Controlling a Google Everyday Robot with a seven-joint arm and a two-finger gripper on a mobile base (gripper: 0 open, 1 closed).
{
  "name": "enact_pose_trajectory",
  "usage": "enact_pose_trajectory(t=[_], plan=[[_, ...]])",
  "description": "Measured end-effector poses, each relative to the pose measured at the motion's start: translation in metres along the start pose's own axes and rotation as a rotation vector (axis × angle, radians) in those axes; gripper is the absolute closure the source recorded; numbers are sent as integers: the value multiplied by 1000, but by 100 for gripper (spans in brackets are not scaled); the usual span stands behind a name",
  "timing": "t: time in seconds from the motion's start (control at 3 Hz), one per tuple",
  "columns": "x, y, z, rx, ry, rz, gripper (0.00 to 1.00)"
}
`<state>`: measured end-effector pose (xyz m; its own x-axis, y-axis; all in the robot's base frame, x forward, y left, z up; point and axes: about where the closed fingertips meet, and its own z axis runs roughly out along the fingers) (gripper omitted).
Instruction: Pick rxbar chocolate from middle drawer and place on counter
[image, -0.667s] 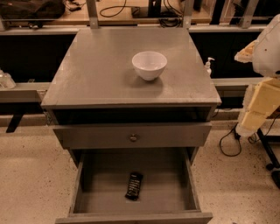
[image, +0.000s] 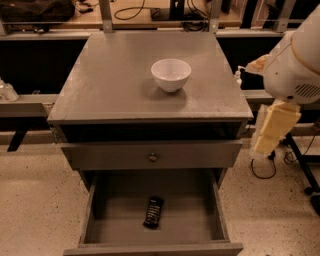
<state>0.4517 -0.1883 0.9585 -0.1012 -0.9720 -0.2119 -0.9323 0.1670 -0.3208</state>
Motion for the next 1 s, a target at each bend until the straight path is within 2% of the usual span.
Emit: enact_pose_trajectory(t=[0.33, 0.67, 1.0], plan=[[-2, -9, -1, 39, -13, 6, 0], [-12, -2, -2, -3, 5, -72, 0], [-33, 23, 36, -159, 16, -279, 0]])
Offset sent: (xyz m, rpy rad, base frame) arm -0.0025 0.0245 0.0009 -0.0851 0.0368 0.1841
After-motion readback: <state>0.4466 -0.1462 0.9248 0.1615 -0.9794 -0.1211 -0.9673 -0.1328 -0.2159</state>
